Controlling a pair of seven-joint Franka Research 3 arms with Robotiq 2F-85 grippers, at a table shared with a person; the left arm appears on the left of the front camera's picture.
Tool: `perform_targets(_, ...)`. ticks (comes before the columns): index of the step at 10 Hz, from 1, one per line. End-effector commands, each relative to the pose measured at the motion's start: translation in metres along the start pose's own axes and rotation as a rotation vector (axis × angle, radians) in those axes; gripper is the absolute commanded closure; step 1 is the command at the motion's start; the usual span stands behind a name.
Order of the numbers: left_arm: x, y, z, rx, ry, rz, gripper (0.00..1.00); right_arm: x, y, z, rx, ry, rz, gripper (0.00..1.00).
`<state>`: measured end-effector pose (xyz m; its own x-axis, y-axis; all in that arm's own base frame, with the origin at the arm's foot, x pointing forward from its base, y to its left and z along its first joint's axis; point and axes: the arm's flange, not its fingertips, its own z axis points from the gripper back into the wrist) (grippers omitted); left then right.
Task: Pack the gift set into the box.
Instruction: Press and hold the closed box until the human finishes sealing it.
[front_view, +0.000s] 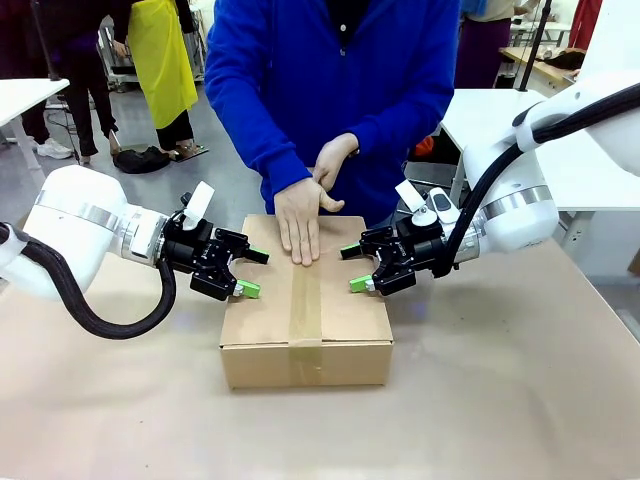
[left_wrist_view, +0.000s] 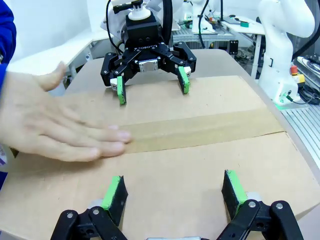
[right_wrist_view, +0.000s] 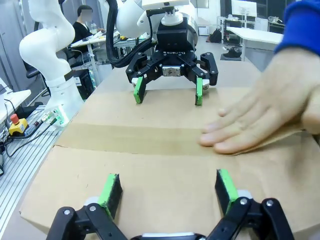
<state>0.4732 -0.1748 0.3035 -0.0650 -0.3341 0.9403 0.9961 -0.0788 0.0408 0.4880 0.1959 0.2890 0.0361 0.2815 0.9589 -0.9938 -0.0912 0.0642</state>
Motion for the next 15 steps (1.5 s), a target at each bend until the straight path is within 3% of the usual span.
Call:
perform_targets(1, -0.0006, -0.0027, 0.0005, 0.003, 0.0, -0.015, 0.0, -0.0007, 0.0008, -0.0001, -0.003, -0.002, -0.003, 0.0)
perform_targets(15, -0.0006, -0.0027, 0.0005, 0.003, 0.0, -0.015, 0.0, -0.0007, 0.0008, -0.0001, -0.003, -0.002, -0.003, 0.0)
